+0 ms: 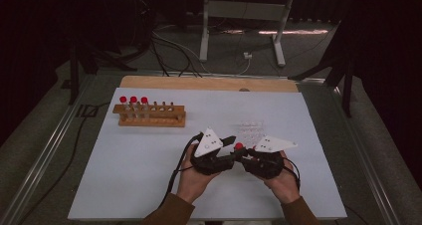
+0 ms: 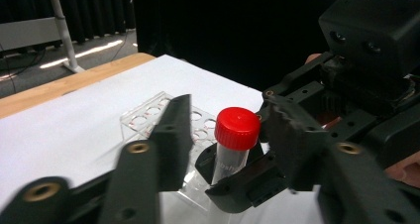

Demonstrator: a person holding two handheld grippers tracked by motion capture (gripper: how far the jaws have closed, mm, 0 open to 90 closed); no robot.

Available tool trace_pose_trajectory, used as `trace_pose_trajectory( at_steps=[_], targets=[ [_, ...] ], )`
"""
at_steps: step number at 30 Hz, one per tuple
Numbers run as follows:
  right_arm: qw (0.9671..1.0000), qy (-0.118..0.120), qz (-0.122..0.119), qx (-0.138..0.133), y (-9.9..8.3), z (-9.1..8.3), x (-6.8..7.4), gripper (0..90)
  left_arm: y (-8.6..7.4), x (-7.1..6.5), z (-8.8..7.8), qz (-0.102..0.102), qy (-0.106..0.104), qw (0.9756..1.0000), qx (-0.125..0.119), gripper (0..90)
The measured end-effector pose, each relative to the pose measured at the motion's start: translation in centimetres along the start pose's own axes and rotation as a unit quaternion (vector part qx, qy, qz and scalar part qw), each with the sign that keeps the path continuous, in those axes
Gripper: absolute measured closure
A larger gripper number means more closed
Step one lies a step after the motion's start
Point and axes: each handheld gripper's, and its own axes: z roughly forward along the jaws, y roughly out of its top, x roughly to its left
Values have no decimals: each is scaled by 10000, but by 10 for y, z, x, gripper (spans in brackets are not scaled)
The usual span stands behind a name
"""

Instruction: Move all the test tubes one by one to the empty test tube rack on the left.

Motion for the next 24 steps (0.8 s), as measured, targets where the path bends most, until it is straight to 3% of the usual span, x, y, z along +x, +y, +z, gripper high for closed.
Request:
trace_pose_trajectory(
  at_steps=[5,11,19,24],
  targets=[
    [10000,4,-23,15,0,0,1,740,-1,-1,2,-21,-85,10000,1,691],
    [10000,36,-26,1,0,-1,0,723,-1,-1,1,-19,-62,10000,-36,711],
    [9998,175,8,20,0,-1,-1,417,0,3,-2,-56,79,9999,-63,713],
    [9999,37,30,-106,0,-3,-3,226,1,8,-6,-121,190,9997,-99,714]
  ],
)
